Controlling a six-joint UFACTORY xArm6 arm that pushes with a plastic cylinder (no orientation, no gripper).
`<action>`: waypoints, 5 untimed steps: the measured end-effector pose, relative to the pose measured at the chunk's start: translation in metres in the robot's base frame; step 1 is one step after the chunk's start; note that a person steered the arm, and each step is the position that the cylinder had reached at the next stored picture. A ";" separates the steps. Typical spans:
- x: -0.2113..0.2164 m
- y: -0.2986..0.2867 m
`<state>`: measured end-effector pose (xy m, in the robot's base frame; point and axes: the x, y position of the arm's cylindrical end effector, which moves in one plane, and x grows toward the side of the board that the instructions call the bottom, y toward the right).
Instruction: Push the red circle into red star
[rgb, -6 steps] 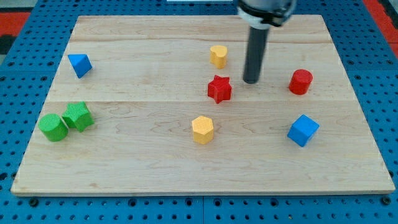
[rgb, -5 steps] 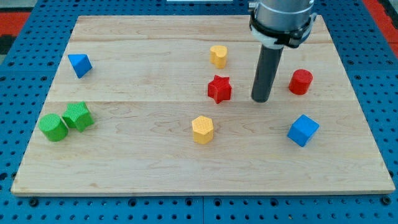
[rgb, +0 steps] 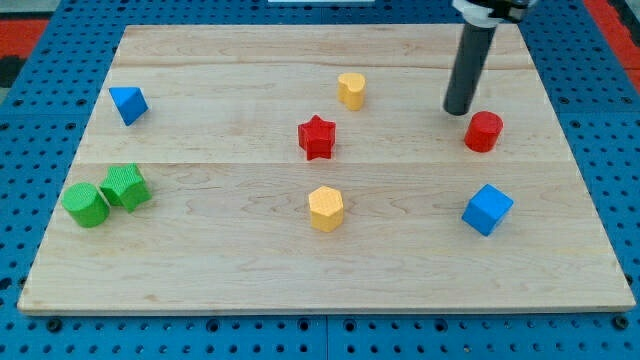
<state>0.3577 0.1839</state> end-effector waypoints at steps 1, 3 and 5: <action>0.007 0.079; 0.073 -0.011; 0.031 0.081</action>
<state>0.3884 0.2646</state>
